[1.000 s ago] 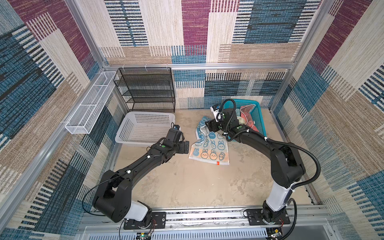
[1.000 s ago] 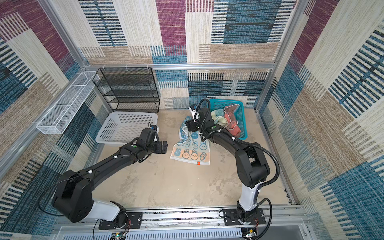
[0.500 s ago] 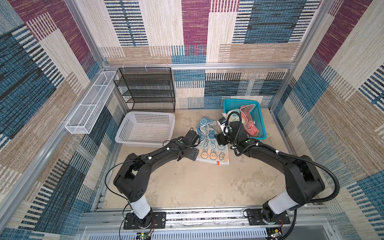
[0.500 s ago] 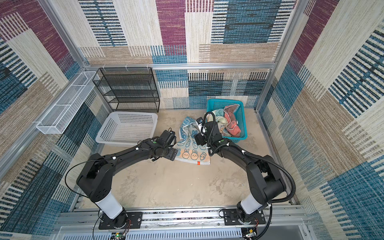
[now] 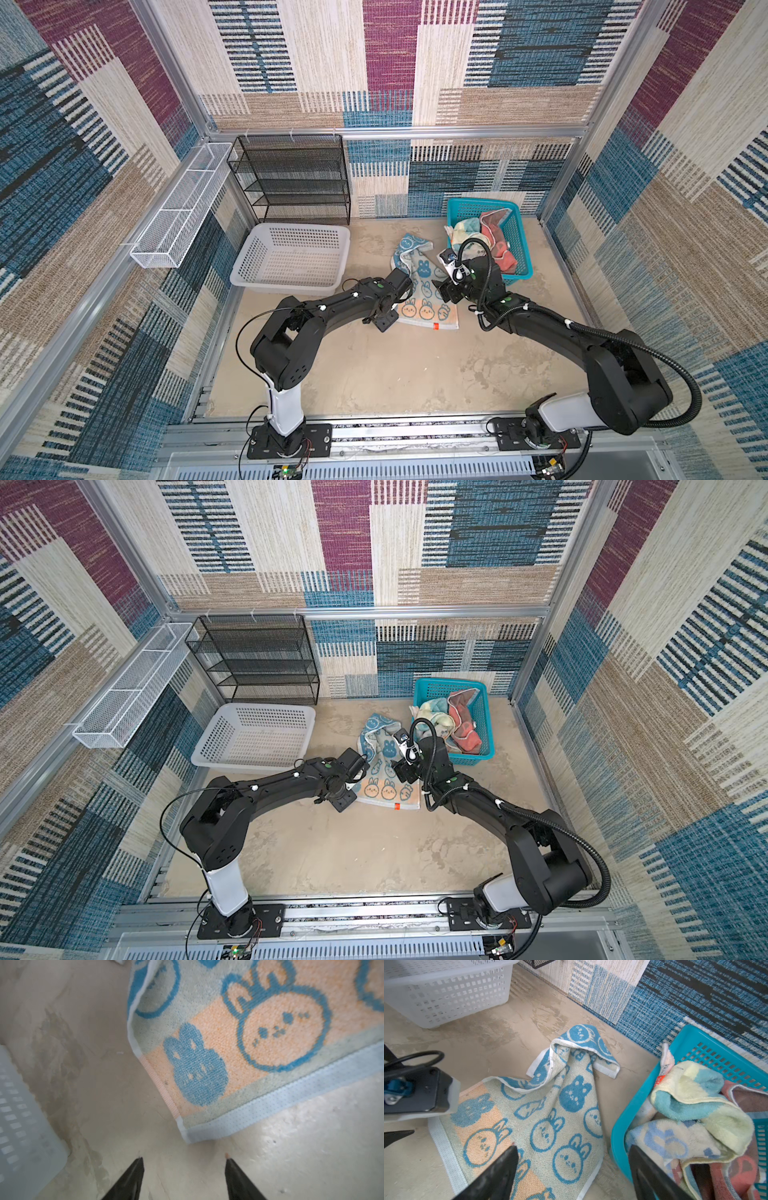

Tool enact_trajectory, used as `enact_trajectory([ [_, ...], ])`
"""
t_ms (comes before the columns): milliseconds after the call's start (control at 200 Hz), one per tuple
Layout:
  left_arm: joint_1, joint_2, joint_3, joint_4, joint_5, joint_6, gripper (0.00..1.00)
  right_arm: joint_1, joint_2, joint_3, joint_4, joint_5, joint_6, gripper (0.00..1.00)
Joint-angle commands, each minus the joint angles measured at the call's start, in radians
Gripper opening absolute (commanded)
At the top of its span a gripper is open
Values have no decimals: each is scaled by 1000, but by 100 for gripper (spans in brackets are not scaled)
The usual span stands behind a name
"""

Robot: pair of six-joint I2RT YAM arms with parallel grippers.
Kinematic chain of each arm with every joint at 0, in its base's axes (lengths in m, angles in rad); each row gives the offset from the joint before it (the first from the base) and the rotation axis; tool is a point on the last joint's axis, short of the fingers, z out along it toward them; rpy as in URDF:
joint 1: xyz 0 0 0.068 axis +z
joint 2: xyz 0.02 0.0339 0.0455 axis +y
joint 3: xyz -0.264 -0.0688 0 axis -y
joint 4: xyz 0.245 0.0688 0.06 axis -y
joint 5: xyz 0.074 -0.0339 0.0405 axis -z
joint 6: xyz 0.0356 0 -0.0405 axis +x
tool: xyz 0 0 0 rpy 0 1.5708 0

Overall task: Fold and stack the towels
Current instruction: 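Grasp the towel's near corners with the left and right grippers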

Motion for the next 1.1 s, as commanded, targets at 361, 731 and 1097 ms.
enact_trajectory([
  [361,11,66,24,-2,115,70,49,-1,13,-35,16,-29,-104,76],
  [731,60,113,35,4,180,100,41,-1,-15,-75,-16,-99,-255,76],
  [1097,95,121,53,-9,244,101,0,-2,60,-47,-162,-130,-398,76],
])
